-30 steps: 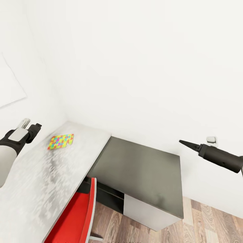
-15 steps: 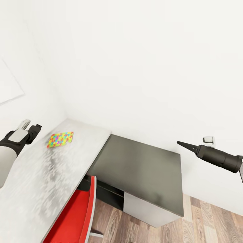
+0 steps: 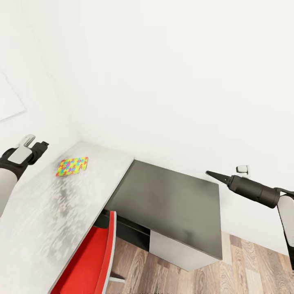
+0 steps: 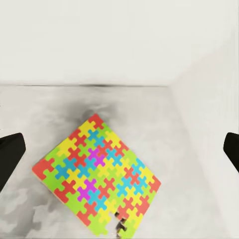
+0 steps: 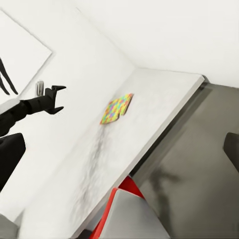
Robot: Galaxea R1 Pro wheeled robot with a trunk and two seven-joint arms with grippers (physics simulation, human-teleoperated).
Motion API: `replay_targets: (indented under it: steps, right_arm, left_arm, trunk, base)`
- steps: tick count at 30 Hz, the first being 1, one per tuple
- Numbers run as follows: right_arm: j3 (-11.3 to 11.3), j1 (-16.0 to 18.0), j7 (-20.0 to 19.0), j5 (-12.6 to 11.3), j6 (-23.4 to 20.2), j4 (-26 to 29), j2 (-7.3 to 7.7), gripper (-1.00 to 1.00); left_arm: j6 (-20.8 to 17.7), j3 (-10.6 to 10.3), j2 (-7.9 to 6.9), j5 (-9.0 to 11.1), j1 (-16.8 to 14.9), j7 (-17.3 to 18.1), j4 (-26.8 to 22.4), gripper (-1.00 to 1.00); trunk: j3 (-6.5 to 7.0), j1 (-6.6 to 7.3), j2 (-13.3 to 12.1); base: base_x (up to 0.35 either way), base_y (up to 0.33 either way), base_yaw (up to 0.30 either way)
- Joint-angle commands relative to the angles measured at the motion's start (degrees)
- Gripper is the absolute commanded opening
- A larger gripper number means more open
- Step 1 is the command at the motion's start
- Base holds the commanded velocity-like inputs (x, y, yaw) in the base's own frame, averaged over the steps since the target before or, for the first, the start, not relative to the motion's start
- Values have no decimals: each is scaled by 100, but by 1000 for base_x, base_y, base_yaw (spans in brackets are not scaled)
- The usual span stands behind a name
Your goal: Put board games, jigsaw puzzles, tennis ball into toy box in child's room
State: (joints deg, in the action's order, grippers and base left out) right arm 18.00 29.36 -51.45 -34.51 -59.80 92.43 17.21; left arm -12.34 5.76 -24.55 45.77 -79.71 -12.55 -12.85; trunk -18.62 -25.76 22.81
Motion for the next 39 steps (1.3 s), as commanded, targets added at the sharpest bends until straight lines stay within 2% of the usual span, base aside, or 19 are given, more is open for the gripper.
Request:
replay_targets:
  steps: [1, 4, 13, 31, 35, 39]
  right_arm:
    - [-7, 6, -30, 25, -20, 1, -26, 100]
    - [-31, 9, -25, 36, -20, 3, -84, 100]
    - [-34, 2, -24, 40, -20, 4, -99, 100]
    - [-27, 2, -30, 0, -20, 9, -55, 100]
    - [-26, 5, -31, -6, -20, 8, -49, 100]
    - [-25, 4, -32, -9, -20, 8, -49, 100]
  left_arm:
    - [-40, 16, -14, -19, -29, -19, -14, 100]
    - [-51, -50, -50, -80, -103, -4, -15, 100]
    - [-133, -89, -49, -120, -191, 5, -15, 100]
    - [-317, -111, -45, -157, -276, -1, -16, 100]
    - [-320, -173, -30, -161, -283, -1, -16, 100]
    - [-319, -335, -21, -163, -287, -2, -16, 100]
  trunk:
    - [-20, -3, 11]
    - [-48, -3, 11]
    - [-133, -3, 11]
    - [-302, -3, 11]
    - [-340, -3, 11]
    - [-377, -3, 11]
  base:
    - [0, 0, 0]
    - [0, 0, 0]
    - [0, 0, 0]
    - [0, 0, 0]
    - [0, 0, 0]
    - [0, 0, 0]
